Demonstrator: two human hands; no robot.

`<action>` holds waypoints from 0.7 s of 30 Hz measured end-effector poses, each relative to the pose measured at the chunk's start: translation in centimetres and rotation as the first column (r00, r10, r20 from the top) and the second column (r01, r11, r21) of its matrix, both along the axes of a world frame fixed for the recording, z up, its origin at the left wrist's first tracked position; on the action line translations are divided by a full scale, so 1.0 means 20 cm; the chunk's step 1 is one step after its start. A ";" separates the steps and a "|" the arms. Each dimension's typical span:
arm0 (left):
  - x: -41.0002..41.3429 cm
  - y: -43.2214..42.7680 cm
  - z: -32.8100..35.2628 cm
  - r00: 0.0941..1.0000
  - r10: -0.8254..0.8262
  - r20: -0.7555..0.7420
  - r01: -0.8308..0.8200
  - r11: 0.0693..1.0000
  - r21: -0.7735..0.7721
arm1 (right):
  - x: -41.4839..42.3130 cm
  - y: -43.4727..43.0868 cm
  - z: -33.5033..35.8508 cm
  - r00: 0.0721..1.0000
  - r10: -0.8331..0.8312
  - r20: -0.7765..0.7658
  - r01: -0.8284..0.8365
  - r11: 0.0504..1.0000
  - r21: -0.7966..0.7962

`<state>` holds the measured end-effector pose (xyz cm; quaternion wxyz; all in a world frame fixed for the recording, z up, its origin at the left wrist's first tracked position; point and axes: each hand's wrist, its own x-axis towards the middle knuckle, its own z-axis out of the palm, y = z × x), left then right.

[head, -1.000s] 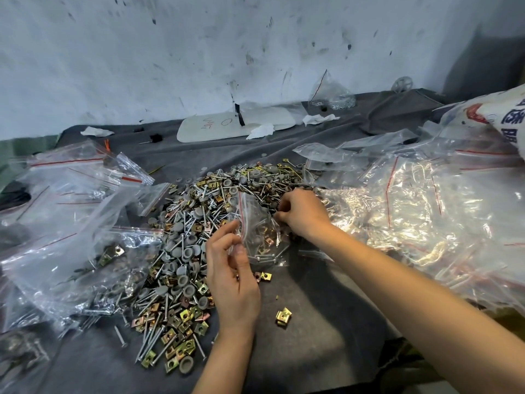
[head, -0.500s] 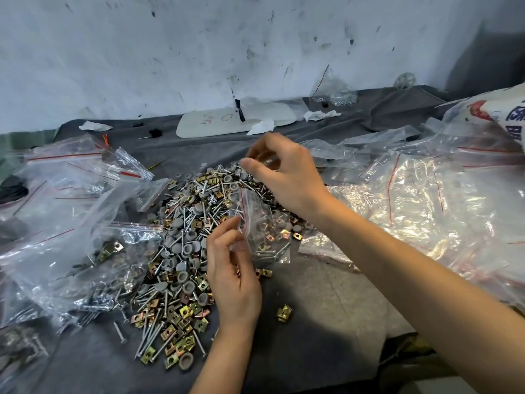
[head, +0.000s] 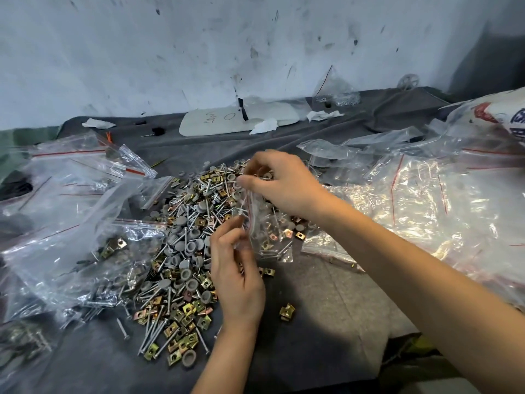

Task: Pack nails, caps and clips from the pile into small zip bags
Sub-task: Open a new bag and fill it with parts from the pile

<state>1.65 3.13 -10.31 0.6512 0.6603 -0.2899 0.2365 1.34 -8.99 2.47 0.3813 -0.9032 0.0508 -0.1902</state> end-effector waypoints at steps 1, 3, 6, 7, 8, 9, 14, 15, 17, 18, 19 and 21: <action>0.00 0.00 0.00 1.000 -0.014 -0.011 0.014 1.000 -0.011 | 0.01 -0.03 -0.01 0.998 -0.059 0.024 0.058 0.998 0.010; -0.01 0.00 0.01 0.999 -0.039 -0.029 0.038 0.999 -0.035 | 0.01 -0.10 -0.06 0.988 -0.155 0.005 0.155 0.988 0.004; -0.01 -0.01 0.01 0.999 -0.045 -0.027 0.043 0.998 -0.048 | 0.00 -0.18 -0.16 0.948 -0.210 -0.238 0.173 0.971 -0.167; -0.01 -0.01 0.01 0.998 -0.048 -0.028 0.046 0.998 -0.051 | -0.01 -0.19 -0.20 0.910 -0.224 -0.349 0.145 0.960 -0.238; -0.01 -0.01 0.01 0.998 -0.049 -0.028 0.047 0.998 -0.051 | -0.02 -0.20 -0.24 0.864 -0.247 -0.439 0.116 0.945 -0.305; -0.01 -0.01 0.01 0.998 -0.048 -0.028 0.046 0.998 -0.048 | -0.03 -0.21 -0.28 0.826 -0.275 -0.493 0.092 0.927 -0.364; -0.01 -0.01 0.01 0.998 -0.059 -0.037 0.058 0.998 -0.040 | -0.05 -0.21 -0.33 0.821 -0.356 -0.447 0.101 0.861 -0.499; -0.01 -0.01 0.01 0.998 -0.058 -0.033 0.057 0.998 -0.036 | -0.04 -0.20 -0.33 0.824 -0.360 -0.438 0.095 0.850 -0.519; -0.01 -0.01 0.01 0.998 -0.059 -0.032 0.057 0.998 -0.034 | -0.04 -0.19 -0.33 0.824 -0.346 -0.448 0.072 0.849 -0.523; 0.00 0.00 0.01 0.998 -0.057 -0.036 0.056 0.998 -0.031 | -0.04 -0.18 -0.34 0.822 -0.332 -0.463 0.062 0.860 -0.506; 0.00 0.00 0.00 0.998 -0.056 -0.040 0.054 0.998 -0.028 | -0.05 -0.18 -0.34 0.820 -0.318 -0.476 0.061 0.875 -0.480; 0.00 0.00 0.00 0.997 -0.056 -0.046 0.054 0.998 -0.025 | -0.05 -0.18 -0.34 0.819 -0.302 -0.488 0.072 0.898 -0.435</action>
